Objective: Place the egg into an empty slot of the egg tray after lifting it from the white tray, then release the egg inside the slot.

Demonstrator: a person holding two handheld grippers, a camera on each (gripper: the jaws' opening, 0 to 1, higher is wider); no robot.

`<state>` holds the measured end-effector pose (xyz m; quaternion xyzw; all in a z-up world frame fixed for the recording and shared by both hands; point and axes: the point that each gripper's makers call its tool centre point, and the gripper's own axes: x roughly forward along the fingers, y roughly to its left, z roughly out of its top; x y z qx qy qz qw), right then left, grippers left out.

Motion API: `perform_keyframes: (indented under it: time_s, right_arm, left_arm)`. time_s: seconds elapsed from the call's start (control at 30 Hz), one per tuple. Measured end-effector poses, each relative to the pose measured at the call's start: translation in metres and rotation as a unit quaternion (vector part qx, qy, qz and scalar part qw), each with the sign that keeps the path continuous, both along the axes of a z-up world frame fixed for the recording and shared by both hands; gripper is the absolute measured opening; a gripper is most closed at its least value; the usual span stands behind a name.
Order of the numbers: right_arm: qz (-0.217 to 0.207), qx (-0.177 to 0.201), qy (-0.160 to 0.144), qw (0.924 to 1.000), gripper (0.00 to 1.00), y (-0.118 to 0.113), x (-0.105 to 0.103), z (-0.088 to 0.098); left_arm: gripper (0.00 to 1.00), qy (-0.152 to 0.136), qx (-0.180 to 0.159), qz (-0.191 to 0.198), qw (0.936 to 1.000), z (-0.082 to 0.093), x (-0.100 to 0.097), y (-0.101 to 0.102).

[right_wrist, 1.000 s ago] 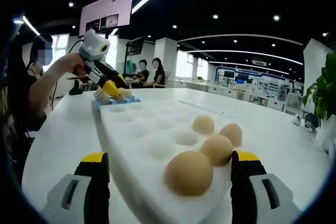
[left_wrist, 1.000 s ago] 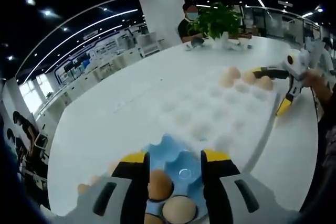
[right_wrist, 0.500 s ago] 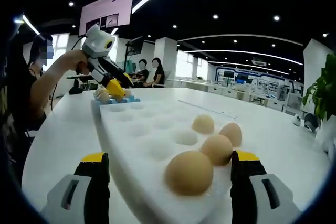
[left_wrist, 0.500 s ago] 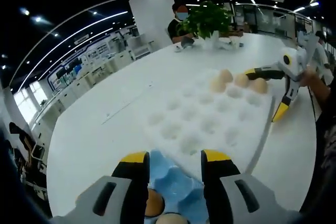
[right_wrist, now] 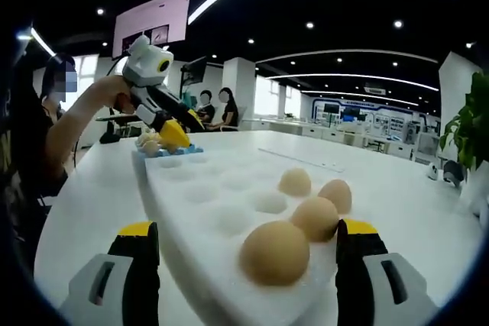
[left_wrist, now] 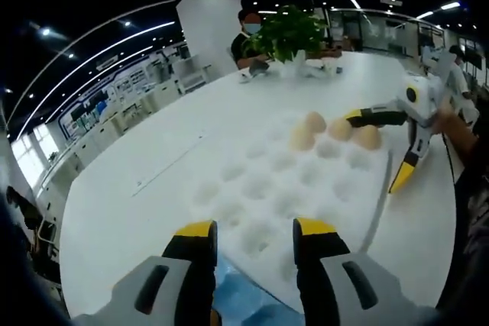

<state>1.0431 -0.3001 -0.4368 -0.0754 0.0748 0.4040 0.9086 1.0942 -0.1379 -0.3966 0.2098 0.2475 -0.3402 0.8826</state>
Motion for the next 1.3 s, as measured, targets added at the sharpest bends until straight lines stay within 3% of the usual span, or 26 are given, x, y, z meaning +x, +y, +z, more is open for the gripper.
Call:
perform_keyframes:
  time_s: [1.0, 1.17, 1.3]
  right_arm:
    - [0.006, 0.004, 0.003, 1.0000, 1.00, 0.001, 0.000, 0.000]
    - [0.008, 0.005, 0.004, 0.9999, 1.00, 0.001, 0.000, 0.000]
    - [0.009, -0.001, 0.003, 1.0000, 1.00, 0.000, 0.000, -0.001]
  left_arm:
    - [0.41, 0.027, -0.031, -0.075, 0.9963, -0.012, 0.007, -0.086]
    - [0.41, 0.018, -0.032, -0.066, 0.9972, -0.014, 0.006, -0.107]
    - [0.41, 0.028, -0.038, -0.080, 0.9957, -0.019, 0.002, -0.125]
